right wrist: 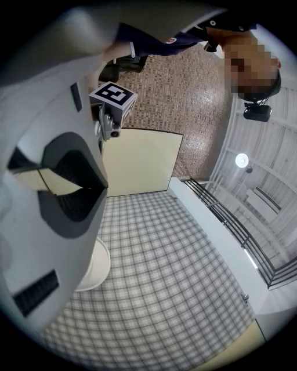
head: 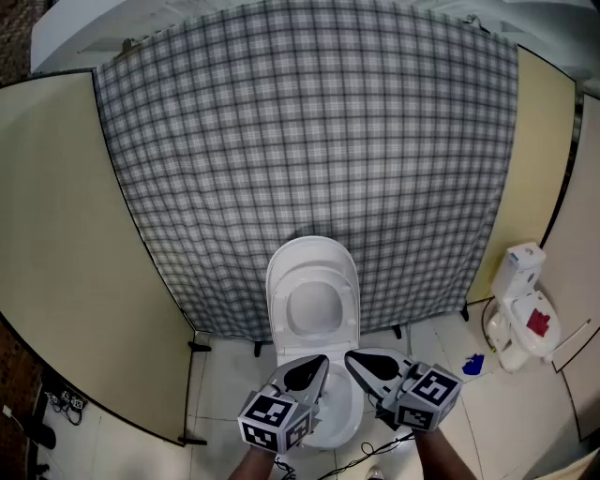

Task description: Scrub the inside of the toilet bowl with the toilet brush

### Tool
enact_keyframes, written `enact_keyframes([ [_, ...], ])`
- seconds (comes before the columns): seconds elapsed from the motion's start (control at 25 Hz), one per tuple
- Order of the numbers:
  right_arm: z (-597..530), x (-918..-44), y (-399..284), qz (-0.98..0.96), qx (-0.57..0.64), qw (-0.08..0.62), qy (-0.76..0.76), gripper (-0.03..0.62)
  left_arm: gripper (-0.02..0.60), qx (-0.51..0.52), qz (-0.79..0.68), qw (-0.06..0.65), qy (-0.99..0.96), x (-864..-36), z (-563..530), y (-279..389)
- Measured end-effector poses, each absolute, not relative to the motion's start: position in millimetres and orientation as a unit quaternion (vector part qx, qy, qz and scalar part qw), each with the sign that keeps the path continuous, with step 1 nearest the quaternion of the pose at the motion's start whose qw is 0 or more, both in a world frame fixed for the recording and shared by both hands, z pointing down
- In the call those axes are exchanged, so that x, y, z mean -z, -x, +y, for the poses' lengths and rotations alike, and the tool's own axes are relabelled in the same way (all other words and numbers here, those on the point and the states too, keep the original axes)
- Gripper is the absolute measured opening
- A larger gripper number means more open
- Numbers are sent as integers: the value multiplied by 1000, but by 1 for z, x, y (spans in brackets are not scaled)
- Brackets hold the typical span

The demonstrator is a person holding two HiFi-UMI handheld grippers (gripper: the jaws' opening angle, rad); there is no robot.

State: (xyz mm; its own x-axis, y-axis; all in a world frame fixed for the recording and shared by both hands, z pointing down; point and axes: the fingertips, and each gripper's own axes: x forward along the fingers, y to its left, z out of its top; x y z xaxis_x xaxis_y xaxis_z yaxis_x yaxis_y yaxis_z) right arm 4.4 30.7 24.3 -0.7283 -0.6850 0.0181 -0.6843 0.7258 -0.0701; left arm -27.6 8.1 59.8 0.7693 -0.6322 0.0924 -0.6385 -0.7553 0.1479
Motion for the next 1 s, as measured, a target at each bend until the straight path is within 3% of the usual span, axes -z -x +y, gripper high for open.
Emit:
enact_keyframes([
  [0.36, 42, -21, -16, 936, 61, -3, 346, 2, 3, -65, -366, 98, -923, -79, 14, 21],
  [0.6, 39, -100, -23, 937, 46, -23, 346, 2, 3, -68, -371, 93, -922, -169, 5, 18],
  [1.0, 40, -156, -18, 941, 83, -35, 326, 2, 5, -138, -390, 119, -902, -255, -2, 25],
])
